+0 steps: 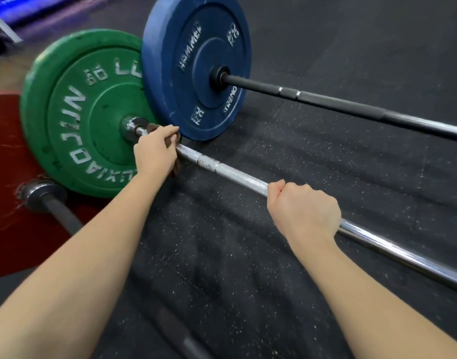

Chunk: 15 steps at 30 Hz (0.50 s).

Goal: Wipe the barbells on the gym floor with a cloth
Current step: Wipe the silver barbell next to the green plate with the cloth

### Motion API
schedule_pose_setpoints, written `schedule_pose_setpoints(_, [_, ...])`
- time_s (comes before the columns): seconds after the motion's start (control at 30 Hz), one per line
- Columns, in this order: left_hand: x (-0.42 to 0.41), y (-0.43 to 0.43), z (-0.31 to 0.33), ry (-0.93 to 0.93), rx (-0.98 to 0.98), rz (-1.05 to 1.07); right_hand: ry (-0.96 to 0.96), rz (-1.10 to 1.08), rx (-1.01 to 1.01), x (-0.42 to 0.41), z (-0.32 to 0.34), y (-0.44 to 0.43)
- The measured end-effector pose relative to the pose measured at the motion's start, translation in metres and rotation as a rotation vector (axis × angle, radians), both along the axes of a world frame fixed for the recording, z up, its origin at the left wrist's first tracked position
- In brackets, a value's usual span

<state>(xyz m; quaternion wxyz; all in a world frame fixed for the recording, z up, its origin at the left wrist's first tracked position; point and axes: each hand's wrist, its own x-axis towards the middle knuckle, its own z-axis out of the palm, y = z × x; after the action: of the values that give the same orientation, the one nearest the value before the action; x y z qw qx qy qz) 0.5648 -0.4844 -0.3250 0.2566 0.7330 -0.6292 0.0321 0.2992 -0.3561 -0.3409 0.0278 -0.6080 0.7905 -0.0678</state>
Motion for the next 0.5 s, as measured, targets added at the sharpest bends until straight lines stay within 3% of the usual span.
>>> schedule_pose_setpoints(0.2, [0.022,0.012,-0.011,-0.049,-0.006,-0.227,-0.004,-0.001,-0.005,0.001,0.001,0.0])
schedule_pose_setpoints(0.5, [0.049,-0.04,0.016,-0.062,0.153,0.018,0.005,-0.012,-0.004,0.001,0.001,-0.001])
